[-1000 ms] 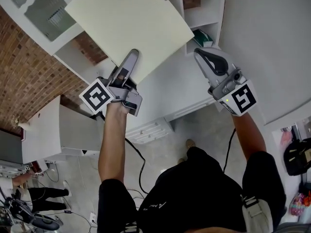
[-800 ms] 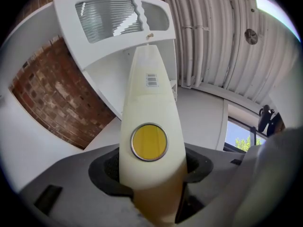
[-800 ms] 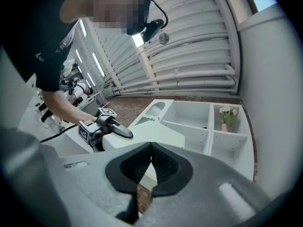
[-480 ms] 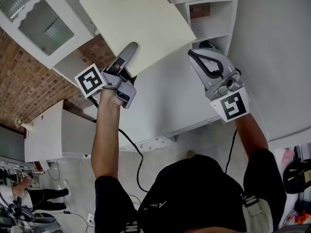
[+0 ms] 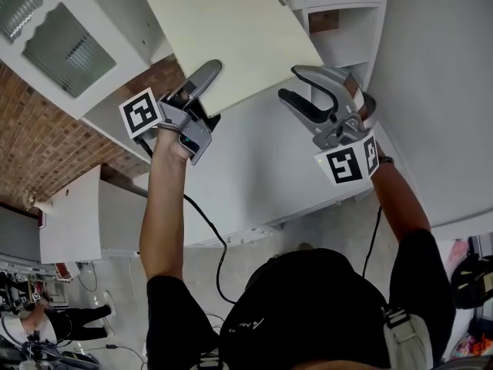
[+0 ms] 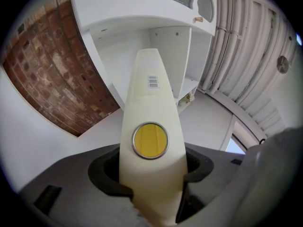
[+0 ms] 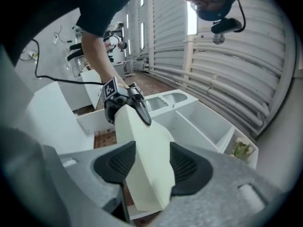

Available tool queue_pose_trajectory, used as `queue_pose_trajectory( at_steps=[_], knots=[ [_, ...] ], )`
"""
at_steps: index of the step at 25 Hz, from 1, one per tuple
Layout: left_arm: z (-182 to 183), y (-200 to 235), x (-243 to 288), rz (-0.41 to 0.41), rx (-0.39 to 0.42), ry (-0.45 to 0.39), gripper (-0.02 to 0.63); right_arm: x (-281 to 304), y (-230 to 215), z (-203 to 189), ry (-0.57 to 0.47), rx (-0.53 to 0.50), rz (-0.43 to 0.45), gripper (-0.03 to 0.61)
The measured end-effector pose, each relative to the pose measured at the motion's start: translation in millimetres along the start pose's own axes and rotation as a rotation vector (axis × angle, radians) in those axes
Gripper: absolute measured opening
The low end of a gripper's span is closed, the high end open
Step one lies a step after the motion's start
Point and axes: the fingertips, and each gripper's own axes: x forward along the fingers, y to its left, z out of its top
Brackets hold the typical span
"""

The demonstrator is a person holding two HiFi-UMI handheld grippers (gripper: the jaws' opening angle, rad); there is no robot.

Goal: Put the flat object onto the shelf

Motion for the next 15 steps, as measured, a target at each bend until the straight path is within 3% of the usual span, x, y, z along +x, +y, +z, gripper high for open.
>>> queue_pose_trajectory(
  at_steps=[10, 15],
  knots=[
    [22, 20, 11, -0.038, -0.178, 0.037, 0.275, 43, 33, -23, 0.102, -0.407, 0.036, 0.359],
    [27, 24, 14, -0.061, -0.238, 0.046, 0.278, 62, 37, -41, 0.165, -0.502, 0.038, 0.387]
  ],
)
